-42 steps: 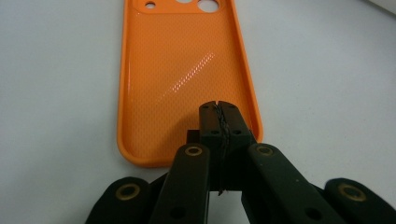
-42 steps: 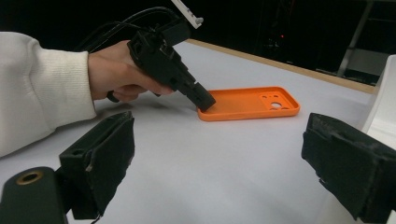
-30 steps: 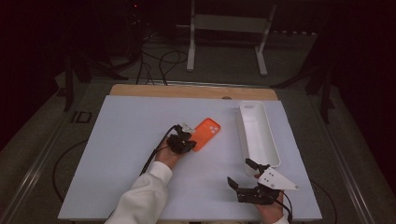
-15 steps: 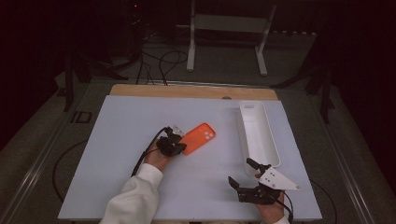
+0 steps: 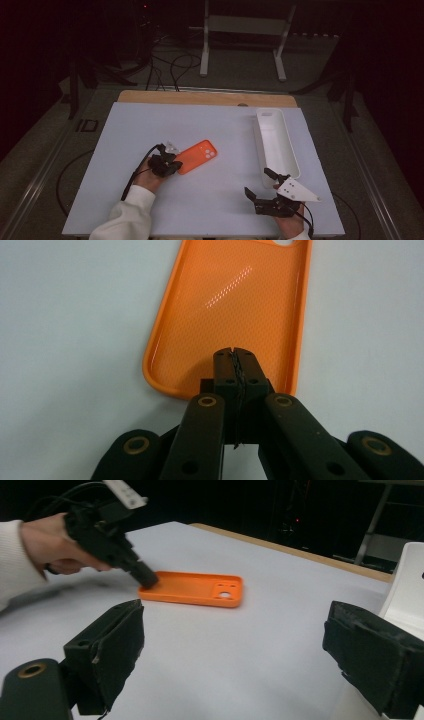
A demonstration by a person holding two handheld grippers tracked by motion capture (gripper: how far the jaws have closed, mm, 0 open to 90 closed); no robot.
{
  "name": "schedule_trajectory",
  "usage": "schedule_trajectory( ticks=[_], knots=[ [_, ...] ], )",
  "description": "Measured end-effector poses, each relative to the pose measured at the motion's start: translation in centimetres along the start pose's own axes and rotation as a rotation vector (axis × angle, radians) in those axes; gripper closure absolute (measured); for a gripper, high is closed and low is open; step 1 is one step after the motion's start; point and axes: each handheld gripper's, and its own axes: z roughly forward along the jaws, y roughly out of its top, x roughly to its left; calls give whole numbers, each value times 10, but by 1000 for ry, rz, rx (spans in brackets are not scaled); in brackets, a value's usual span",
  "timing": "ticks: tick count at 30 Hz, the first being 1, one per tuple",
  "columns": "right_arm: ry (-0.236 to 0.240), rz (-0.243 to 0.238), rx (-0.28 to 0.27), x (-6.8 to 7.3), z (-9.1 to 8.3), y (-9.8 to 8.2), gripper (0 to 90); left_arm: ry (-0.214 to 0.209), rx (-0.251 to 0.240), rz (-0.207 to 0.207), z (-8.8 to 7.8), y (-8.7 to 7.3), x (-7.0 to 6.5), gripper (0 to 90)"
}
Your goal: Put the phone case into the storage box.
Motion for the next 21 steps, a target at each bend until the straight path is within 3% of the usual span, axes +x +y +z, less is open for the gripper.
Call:
schedule_trajectory(
  ticks=[9,14,21],
  knots=[
    [-7,1,-5,-5,5,4,94,4,-27,-44,-22,-34,2,900],
    [-13,-6,-9,-9,6,6,93,1,-47,-63,-34,-53,-4,900],
    [-19,-12,-8,-13,10,11,93,-1,-60,-74,-36,-58,-4,900]
  ],
)
